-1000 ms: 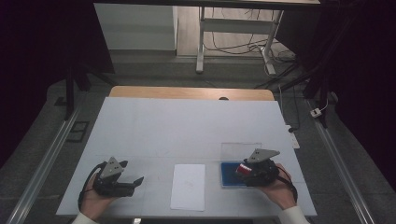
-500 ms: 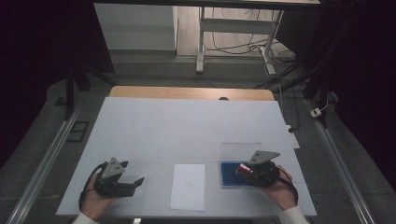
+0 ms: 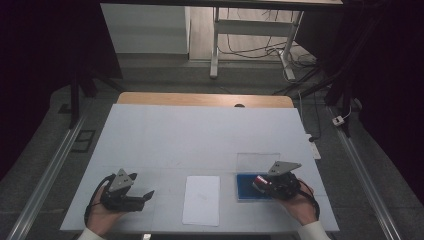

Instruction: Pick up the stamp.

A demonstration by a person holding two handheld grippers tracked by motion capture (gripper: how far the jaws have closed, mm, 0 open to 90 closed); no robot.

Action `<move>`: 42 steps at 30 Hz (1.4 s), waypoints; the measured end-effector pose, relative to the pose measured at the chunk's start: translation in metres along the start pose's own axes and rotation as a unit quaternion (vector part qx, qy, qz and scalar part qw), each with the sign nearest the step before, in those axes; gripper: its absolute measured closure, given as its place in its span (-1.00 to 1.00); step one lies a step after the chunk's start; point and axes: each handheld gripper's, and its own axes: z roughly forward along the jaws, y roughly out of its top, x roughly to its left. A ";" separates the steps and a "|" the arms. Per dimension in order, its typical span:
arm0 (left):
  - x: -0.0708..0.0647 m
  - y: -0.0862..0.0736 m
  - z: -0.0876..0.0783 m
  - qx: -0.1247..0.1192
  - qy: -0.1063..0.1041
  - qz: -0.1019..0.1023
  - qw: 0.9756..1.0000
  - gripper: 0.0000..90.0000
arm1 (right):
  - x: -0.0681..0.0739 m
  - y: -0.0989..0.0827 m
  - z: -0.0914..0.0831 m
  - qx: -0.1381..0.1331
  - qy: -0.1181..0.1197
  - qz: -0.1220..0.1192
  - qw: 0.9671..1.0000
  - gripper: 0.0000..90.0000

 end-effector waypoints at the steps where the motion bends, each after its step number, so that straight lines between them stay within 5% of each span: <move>1: 0.000 0.000 0.000 0.000 0.000 0.000 1.000 -0.67 | 0.000 0.000 0.000 -0.001 -0.001 -0.004 1.000 0.54; 20: 0.000 0.000 0.000 0.001 0.000 0.000 1.000 -0.67 | 0.004 0.002 -0.001 0.003 -0.010 -0.011 1.000 0.55; 34: 0.001 -0.001 0.000 0.001 0.001 0.000 1.000 -0.66 | 0.001 0.009 -0.020 -0.058 -0.006 0.021 0.998 0.55; 42: 0.002 -0.001 0.001 0.003 0.001 -0.004 1.000 -0.66 | 0.000 0.012 -0.026 -0.065 -0.003 0.023 0.998 0.55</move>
